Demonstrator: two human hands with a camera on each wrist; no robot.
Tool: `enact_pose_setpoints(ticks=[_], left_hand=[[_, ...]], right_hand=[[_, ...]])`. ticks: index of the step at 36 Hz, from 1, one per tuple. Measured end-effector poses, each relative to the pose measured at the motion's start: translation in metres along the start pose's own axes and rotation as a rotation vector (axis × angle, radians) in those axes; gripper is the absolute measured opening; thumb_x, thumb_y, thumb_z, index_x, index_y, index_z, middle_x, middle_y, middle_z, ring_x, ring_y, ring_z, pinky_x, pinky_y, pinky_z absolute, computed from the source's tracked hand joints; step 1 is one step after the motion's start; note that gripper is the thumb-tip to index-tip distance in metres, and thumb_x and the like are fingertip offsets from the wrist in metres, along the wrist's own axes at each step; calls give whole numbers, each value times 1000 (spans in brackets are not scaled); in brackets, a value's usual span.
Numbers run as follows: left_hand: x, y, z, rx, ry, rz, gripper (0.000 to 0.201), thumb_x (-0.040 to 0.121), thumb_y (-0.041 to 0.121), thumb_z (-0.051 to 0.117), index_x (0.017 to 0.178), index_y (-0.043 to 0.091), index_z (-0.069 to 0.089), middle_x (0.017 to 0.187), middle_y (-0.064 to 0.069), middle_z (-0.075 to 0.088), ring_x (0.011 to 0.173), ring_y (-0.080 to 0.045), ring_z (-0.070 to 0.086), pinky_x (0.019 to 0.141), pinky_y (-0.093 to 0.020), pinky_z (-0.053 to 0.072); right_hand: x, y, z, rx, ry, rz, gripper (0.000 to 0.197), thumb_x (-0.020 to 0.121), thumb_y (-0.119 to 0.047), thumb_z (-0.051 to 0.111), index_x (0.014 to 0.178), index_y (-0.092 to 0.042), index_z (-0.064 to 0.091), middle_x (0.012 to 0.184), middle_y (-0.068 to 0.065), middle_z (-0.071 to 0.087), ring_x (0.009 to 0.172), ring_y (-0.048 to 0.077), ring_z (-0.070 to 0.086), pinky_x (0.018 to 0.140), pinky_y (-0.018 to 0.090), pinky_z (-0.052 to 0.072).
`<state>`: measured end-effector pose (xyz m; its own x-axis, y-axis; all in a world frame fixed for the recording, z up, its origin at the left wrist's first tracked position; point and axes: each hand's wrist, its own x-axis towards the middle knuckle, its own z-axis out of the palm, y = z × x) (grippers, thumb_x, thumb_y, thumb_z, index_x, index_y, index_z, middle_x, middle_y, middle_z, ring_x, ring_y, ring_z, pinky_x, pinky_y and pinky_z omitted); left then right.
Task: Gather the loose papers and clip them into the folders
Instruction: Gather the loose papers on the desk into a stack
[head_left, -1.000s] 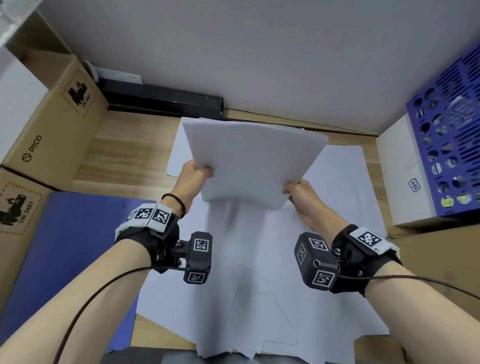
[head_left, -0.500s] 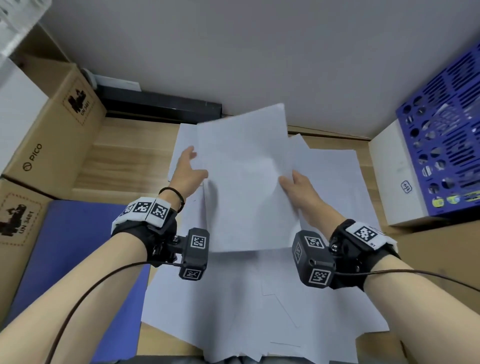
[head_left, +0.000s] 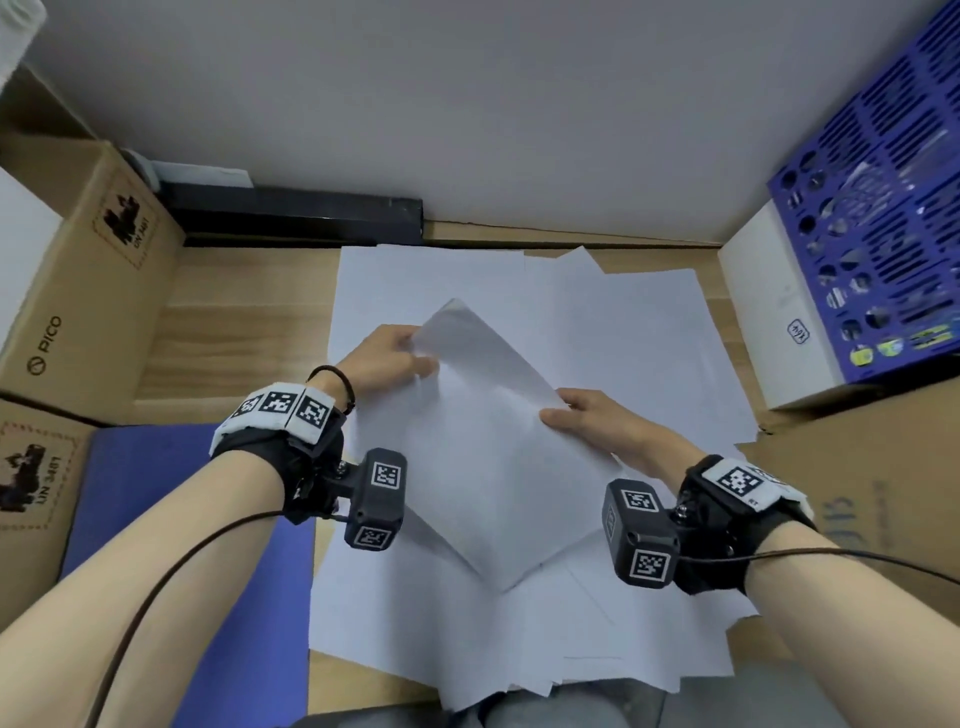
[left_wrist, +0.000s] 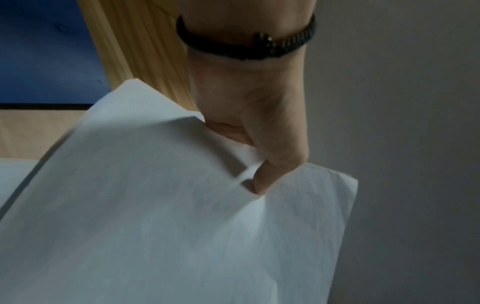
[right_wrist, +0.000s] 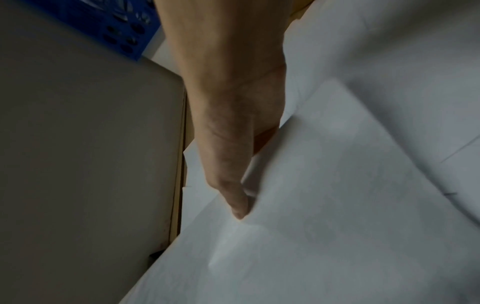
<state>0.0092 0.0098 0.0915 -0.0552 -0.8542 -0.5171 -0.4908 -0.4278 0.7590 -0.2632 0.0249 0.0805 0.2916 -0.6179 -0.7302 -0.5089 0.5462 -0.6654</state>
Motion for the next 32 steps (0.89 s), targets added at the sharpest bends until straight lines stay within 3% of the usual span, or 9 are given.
enact_pose_setpoints(ticks=[5, 9, 13, 17, 21, 22, 26, 29, 32], left_hand=[[0, -9, -17, -151, 57, -130, 21, 76, 3, 60, 95, -4, 66, 87, -10, 64, 75, -25, 58, 70, -33, 45], [3, -27, -31, -209, 94, -196, 36, 54, 16, 63, 88, 5, 67, 86, -10, 64, 77, -27, 55, 72, -37, 41], [-9, -33, -34, -282, 177, -236, 11, 74, 14, 56, 84, 15, 62, 76, -5, 58, 65, -24, 50, 61, -29, 36], [-10, -42, -39, -393, 283, -222, 8, 79, 16, 54, 72, 16, 54, 73, -4, 51, 60, -22, 45, 55, -26, 33], [-9, -45, -46, -574, 346, -178, 14, 63, 28, 61, 75, 22, 63, 92, -3, 60, 85, -24, 53, 70, -32, 38], [-9, -44, -48, -624, 355, -145, 18, 62, 27, 60, 79, 21, 64, 94, -3, 63, 86, -23, 55, 72, -33, 38], [-13, -21, -48, -731, 365, 25, 20, 77, 11, 48, 85, 21, 64, 91, -2, 66, 79, -19, 58, 72, -29, 43], [-9, -11, -49, -746, 399, 105, 22, 77, 6, 46, 85, 19, 62, 90, -3, 64, 79, -19, 56, 71, -28, 42], [-4, 3, -52, -753, 438, 195, 21, 78, 2, 47, 91, 14, 59, 92, -4, 62, 81, -17, 55, 74, -26, 42]], right_hand=[[-3, 32, 1, 14, 83, 48, 27, 89, -25, 65, 113, -13, 65, 105, 8, 73, 94, 27, 71, 84, 38, 56], [3, 62, 12, 155, 179, 132, 43, 87, -23, 68, 127, -12, 57, 97, 4, 74, 83, 18, 72, 73, 31, 60], [12, 76, 21, 278, 212, 207, 74, 75, -30, 77, 138, -10, 44, 108, 9, 71, 85, 23, 73, 68, 28, 59], [17, 35, 28, 442, 334, 75, 27, 91, -10, 62, 115, -1, 54, 72, 1, 74, 62, 12, 70, 56, 23, 55], [21, -9, 31, 724, 507, -39, 64, 76, -35, 79, 123, -7, 45, 115, 12, 64, 104, 26, 64, 93, 47, 51], [21, -15, 32, 745, 521, -64, 59, 78, -34, 77, 121, -10, 44, 120, 11, 62, 108, 28, 62, 95, 49, 49], [22, -25, 38, 688, 562, -87, 21, 86, -2, 54, 98, -16, 45, 84, 2, 58, 79, 19, 55, 69, 30, 44], [21, -33, 35, 610, 655, -124, 25, 81, 9, 44, 78, -16, 46, 74, 0, 50, 70, 18, 46, 62, 25, 36], [10, -61, 25, 578, 752, -232, 28, 85, 7, 43, 77, -20, 45, 77, -3, 50, 68, 10, 45, 58, 21, 36]])
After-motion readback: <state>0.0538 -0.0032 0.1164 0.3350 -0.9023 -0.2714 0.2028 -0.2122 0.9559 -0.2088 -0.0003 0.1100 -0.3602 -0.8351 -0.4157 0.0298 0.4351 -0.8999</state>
